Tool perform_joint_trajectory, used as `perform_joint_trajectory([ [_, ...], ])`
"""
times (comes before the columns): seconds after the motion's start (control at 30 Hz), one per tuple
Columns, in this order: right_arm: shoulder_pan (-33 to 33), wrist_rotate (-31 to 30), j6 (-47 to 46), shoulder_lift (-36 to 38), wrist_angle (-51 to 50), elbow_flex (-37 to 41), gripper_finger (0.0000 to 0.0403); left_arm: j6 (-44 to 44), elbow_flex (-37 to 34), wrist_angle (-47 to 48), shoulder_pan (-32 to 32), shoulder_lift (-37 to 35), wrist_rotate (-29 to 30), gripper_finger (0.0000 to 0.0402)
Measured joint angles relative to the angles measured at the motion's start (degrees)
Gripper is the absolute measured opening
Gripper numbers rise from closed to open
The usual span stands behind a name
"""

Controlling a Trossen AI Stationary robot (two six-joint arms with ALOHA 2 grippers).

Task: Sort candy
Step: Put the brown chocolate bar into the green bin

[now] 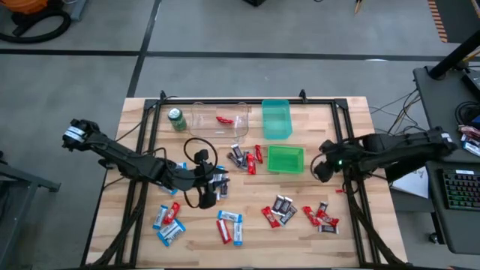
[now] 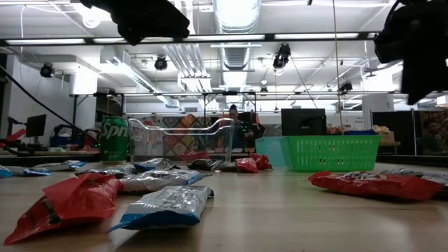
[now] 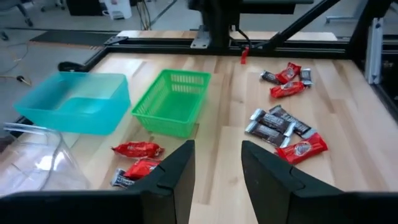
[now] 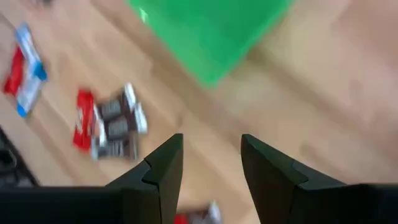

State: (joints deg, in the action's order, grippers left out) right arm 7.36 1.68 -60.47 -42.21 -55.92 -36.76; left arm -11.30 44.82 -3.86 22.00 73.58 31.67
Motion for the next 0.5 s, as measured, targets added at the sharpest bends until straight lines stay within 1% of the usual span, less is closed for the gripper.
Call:
perform_joint_trajectory([
  [0.2,8.06,5.28,-8.83,-10.13,-0.8,-2.64,0.015,6.09,0.78,0.17,-0.15,-0.02,4.35,0.0113],
  [0.27,11.18,6.86,-7.55,-14.04,-0.84,-3.58,0.015,8.19,1.17,0.17,-0.21,-0.02,5.37,0.0113],
  [0.37,17.07,7.79,-0.69,-19.22,-0.6,-5.45,0.015,11.15,1.56,0.04,-0.47,-0.07,5.41,0.0113],
  [0.43,20.92,7.75,0.31,-22.56,-0.67,-6.27,0.015,12.93,1.96,0.19,-0.65,-0.07,5.41,0.0113],
  [0.5,23.41,7.52,-0.28,-25.15,-0.6,-7.36,0.015,13.92,2.28,-0.01,-0.87,-0.09,5.44,0.0113],
])
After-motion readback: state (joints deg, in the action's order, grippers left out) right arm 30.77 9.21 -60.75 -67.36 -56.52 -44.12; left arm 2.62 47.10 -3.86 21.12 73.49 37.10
